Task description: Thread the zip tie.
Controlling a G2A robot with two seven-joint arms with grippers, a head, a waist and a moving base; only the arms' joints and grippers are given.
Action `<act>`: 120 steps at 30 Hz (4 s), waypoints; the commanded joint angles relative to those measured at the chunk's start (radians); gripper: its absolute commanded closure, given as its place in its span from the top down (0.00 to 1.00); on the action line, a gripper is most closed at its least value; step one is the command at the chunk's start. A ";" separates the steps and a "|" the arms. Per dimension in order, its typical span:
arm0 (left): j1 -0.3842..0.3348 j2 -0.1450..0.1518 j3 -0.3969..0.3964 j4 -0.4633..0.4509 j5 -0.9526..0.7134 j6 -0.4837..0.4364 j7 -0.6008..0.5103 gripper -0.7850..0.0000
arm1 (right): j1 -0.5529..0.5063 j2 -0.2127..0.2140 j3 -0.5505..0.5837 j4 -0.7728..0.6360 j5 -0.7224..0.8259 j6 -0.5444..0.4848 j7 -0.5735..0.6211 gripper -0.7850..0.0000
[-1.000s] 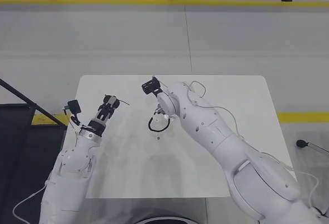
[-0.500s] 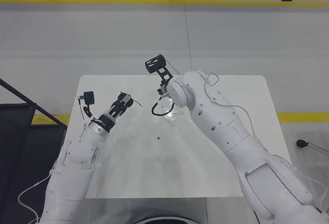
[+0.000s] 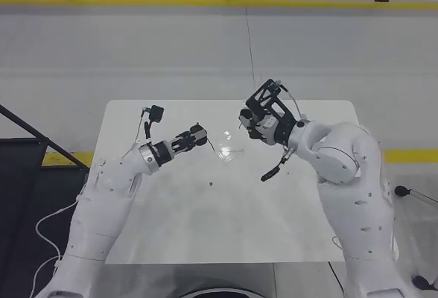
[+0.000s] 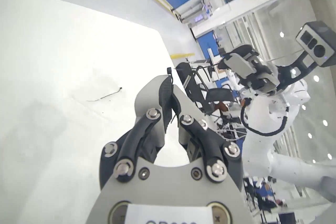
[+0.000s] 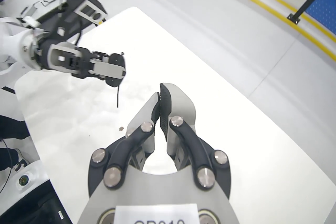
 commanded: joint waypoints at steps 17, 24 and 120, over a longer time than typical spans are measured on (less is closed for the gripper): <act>-0.145 -0.008 0.115 0.095 -0.053 -0.043 -0.207 0.00 | -0.152 0.047 0.169 -0.147 0.153 -0.128 0.017 0.00; -0.145 -0.008 0.115 0.095 -0.053 -0.043 -0.207 0.00 | -0.152 0.047 0.169 -0.147 0.153 -0.128 0.017 0.00; -0.443 0.069 0.519 0.245 -0.356 -0.234 -0.374 0.00 | -0.134 0.245 0.053 -0.162 0.300 -0.253 -0.183 0.00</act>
